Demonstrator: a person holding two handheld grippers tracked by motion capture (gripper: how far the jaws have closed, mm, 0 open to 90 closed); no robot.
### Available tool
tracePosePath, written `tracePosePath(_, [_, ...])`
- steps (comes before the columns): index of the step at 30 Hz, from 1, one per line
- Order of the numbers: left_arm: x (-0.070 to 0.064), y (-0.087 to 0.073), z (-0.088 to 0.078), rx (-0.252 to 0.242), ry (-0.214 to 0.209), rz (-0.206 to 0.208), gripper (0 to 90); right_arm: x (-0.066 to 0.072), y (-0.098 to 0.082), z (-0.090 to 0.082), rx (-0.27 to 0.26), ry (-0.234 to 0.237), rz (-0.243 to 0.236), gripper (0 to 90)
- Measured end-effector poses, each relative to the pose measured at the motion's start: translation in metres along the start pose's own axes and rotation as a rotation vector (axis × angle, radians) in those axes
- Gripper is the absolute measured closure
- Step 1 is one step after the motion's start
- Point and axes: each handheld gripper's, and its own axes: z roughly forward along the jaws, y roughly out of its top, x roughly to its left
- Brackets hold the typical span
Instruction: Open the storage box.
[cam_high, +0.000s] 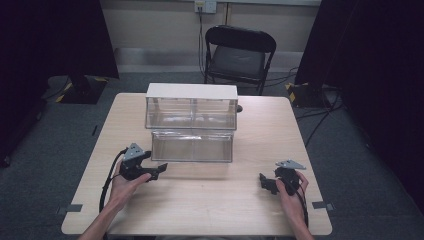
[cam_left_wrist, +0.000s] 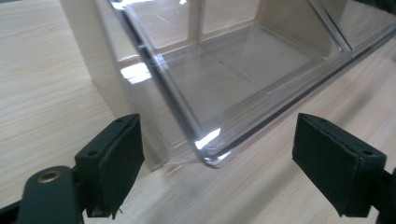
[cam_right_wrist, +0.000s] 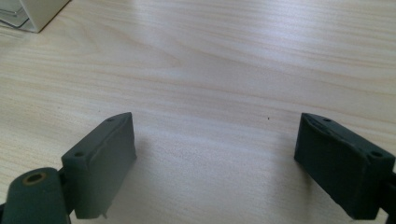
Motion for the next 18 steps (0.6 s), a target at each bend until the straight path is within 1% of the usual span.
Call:
tracePosePath(1, [0.0010,-0.0005,0.0006,0.010,0.008,-0.007,16.4,0.0000,0.0000,0.0000,0.000,0.000,0.000,11.7])
tracePosePath(3, [0.0022,-0.0007,0.0004,0.010,0.015,-0.014,16.7,0.0000,0.0000,0.0000,0.000,0.000,0.000,11.8])
tracePosePath(5, [0.0049,-0.0006,-0.0014,-0.005,0.012,-0.029,16.5,0.0000,0.0000,0.0000,0.000,0.000,0.000,11.7])
tracePosePath(7, [0.0051,-0.0007,-0.0019,-0.006,0.014,-0.030,16.1,0.0000,0.0000,0.0000,0.000,0.000,0.000,11.8])
tracePosePath(8, [0.0029,0.0001,-0.0023,-0.010,0.014,-0.033,16.5,0.0000,0.0000,0.0000,0.000,0.000,0.000,11.8])
tracePosePath(9, [0.0019,0.0006,-0.0028,-0.012,0.010,-0.025,16.8,0.0000,0.0000,0.0000,0.000,0.000,0.000,11.8])
tracePosePath(10, [0.0008,0.0012,-0.0028,-0.015,0.010,-0.026,17.2,0.0000,0.0000,0.0000,0.000,0.000,0.000,11.7])
tracePosePath(14, [0.0011,0.0013,-0.0029,-0.011,0.010,-0.024,17.0,0.0000,0.0000,0.0000,0.000,0.000,0.000,11.7])
tracePosePath(15, [0.0019,0.0011,-0.0027,-0.015,0.007,-0.030,16.8,0.0000,0.0000,0.0000,0.000,0.000,0.000,11.8])
tracePosePath(18, [0.0022,0.0010,-0.0027,-0.015,0.006,-0.031,16.6,0.0000,0.0000,0.0000,0.000,0.000,0.000,11.7])
